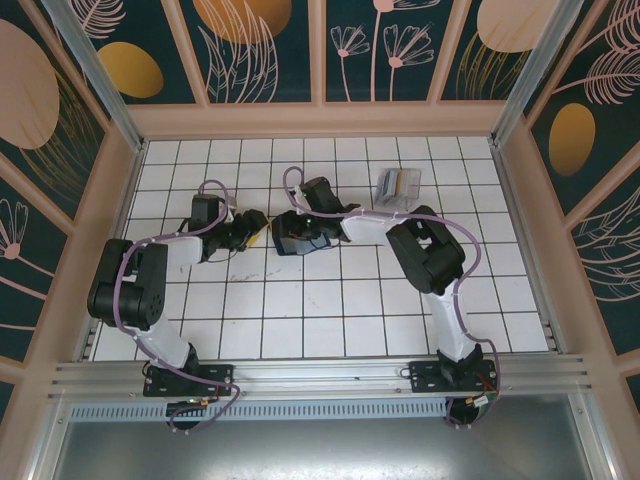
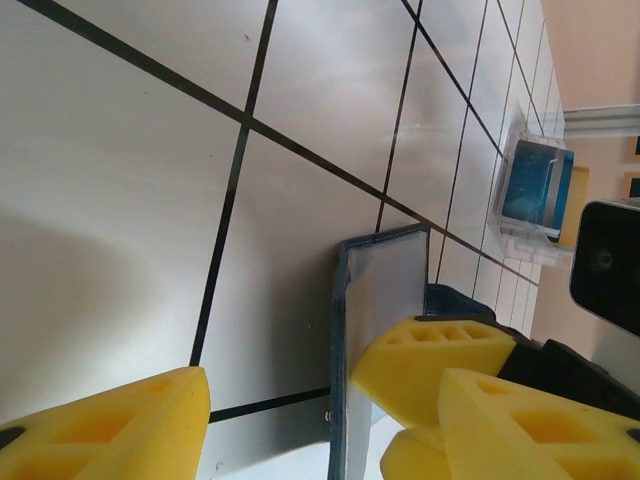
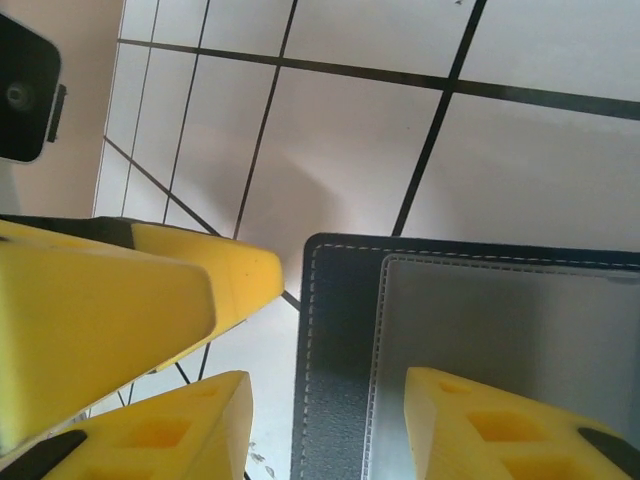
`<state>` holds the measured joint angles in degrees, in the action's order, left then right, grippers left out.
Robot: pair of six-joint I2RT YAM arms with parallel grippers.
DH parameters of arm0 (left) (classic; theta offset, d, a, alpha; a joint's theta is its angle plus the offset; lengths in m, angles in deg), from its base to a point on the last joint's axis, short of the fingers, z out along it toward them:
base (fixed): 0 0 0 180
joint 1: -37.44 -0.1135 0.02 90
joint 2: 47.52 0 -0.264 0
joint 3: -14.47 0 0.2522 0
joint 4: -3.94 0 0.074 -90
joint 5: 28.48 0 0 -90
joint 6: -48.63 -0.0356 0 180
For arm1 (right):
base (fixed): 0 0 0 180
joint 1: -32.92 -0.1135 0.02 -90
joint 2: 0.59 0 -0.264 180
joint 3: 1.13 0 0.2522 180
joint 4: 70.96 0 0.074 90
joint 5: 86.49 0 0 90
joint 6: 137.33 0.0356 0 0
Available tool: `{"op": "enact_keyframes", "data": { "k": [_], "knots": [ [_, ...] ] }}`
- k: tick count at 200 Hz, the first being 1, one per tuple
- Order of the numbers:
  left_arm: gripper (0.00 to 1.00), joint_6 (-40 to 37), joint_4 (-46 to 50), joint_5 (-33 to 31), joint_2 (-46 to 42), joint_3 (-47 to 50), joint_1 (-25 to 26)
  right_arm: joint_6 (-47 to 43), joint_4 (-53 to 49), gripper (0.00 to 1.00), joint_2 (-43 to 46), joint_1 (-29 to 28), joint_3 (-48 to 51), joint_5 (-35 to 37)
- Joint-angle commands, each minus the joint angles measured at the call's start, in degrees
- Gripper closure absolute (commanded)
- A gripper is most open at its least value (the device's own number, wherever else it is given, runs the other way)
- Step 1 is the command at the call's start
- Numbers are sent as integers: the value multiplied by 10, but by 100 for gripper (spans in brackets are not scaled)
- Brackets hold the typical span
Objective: Put the credit cards into the card holder
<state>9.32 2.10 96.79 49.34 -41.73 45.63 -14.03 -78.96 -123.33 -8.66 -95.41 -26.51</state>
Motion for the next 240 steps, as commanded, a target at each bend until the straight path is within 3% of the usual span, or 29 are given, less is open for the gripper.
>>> {"op": "enact_keyframes", "data": {
  "k": [1,34,75,129,193,240],
  "knots": [
    [38,-6,17,-3,4,-12,0,-18,-10,54,20,8,-2,-2],
    [38,-36,30,-11,9,-13,7,-45,-44,51,79,30,6,26],
    [41,-60,36,-20,37,-26,26,-77,-89,53,88,51,8,46],
    [41,-58,32,-8,37,-36,28,-73,-106,79,46,19,8,41],
    [39,-6,-33,42,17,-15,15,-50,-85,86,-4,-16,-11,24],
    [40,-44,15,-6,17,-13,15,-46,-78,84,1,-17,-18,21]
  ]
}}
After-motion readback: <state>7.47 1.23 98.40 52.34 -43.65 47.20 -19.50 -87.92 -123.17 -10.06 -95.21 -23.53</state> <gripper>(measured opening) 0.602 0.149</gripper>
